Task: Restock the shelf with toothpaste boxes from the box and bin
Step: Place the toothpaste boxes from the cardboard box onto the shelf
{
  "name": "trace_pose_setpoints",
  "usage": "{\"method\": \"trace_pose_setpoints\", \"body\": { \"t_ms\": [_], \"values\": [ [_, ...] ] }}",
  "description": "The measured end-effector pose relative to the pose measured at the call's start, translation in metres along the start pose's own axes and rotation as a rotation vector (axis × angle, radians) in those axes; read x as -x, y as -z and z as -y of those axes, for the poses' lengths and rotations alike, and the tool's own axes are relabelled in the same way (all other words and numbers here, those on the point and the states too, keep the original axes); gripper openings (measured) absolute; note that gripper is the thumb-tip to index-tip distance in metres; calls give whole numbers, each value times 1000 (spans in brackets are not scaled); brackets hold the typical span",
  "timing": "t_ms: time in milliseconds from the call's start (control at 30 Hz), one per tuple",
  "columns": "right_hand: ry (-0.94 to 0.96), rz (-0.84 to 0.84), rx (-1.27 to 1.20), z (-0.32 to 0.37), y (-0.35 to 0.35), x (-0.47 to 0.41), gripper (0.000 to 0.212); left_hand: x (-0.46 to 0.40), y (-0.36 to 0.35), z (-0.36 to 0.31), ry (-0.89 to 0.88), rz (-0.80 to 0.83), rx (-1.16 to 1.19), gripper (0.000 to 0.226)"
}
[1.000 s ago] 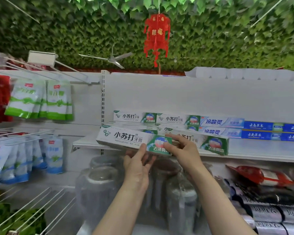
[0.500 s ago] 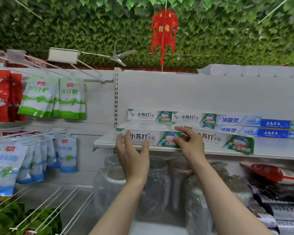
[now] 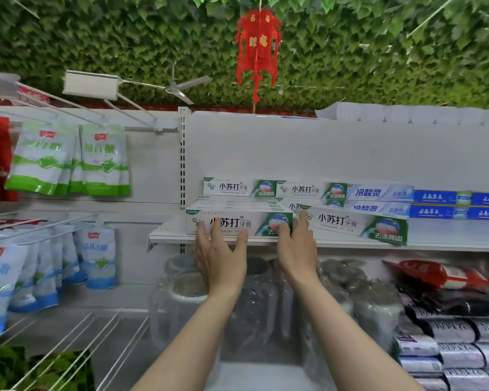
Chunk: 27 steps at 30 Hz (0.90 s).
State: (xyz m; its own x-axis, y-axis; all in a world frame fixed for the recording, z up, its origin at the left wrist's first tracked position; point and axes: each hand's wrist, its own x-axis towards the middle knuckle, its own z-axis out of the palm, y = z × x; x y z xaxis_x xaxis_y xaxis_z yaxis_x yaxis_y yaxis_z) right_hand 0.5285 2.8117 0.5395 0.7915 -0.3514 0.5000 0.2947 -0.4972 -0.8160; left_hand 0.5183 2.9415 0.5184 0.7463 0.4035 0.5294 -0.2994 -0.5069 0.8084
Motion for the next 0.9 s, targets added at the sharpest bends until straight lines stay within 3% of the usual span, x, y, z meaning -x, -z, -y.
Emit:
{"method": "trace_pose_setpoints", "body": {
  "t_ms": [167,267,433,667,900],
  "values": [
    [-7,-10,-48,-3,9,0,65,3,-1,-7,20,-16,32,72],
    [16,-39,-86,-4,24,3,62,12,-10,-25,-43,-39,182,66],
    [9,-122,-180,-14,64,1,55,33,-42,-60,-89,82,422,51],
    [7,-317,-205,-36,125,-14,44,55,-87,-92,-15,269,509,50],
    [-1,-379,-207,-55,160,-30,43,66,-113,-110,88,335,504,52]
  ]
}}
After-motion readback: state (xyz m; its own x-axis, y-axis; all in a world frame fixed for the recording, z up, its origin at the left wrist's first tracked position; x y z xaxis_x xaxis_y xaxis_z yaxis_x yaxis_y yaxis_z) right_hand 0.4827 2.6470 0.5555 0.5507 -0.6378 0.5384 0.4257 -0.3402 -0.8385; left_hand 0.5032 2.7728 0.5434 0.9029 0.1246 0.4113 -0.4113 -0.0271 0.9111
